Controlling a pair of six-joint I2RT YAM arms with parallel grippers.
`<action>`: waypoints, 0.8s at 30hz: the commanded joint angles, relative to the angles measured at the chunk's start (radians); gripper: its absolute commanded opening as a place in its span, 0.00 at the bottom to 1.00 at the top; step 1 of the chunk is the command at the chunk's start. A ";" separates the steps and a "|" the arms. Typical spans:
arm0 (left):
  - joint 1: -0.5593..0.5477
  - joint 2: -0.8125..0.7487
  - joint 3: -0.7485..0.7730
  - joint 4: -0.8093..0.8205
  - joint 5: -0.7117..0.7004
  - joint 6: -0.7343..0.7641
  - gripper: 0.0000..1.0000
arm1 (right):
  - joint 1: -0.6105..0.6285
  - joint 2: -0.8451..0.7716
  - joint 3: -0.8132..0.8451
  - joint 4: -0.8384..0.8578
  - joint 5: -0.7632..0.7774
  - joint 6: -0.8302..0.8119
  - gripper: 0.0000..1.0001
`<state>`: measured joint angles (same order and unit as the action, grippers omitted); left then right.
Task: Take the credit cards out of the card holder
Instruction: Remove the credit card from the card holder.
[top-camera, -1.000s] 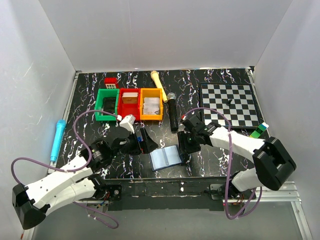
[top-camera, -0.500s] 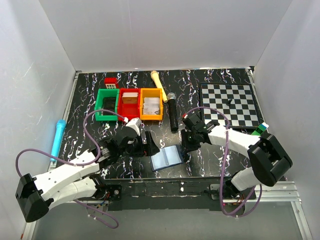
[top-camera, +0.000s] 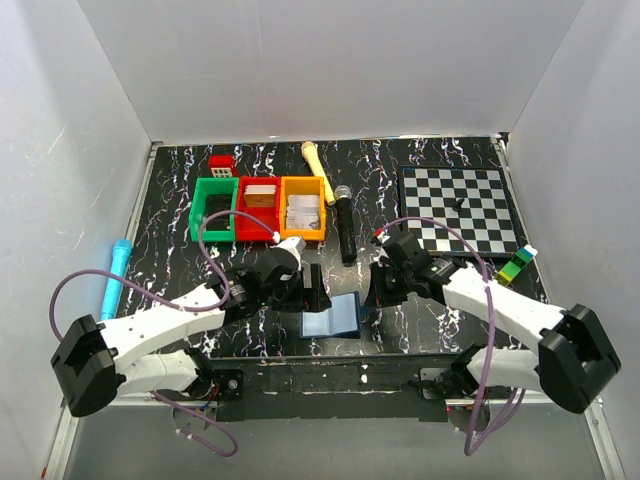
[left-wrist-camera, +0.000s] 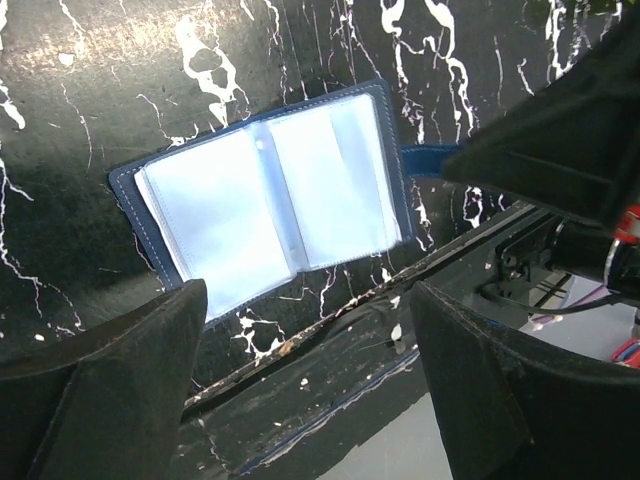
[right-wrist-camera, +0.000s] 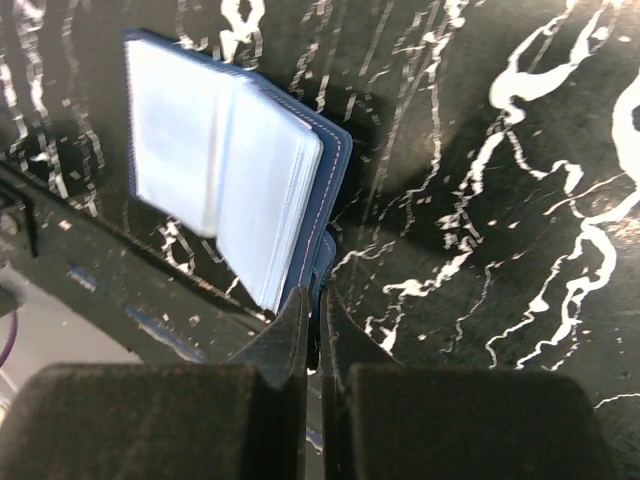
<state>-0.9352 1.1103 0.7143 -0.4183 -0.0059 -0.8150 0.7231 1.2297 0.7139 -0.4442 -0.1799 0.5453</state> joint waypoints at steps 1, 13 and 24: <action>-0.008 0.049 0.043 0.050 0.042 0.027 0.81 | 0.012 -0.088 -0.034 0.041 -0.093 -0.001 0.01; -0.042 0.247 0.125 0.099 0.092 0.085 0.78 | 0.015 -0.131 -0.028 0.062 -0.130 -0.028 0.01; -0.054 0.348 0.166 0.092 0.095 0.119 0.72 | 0.015 -0.147 -0.011 0.065 -0.099 -0.028 0.01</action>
<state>-0.9840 1.4586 0.8410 -0.3344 0.0788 -0.7219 0.7334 1.1076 0.6651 -0.4137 -0.2871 0.5247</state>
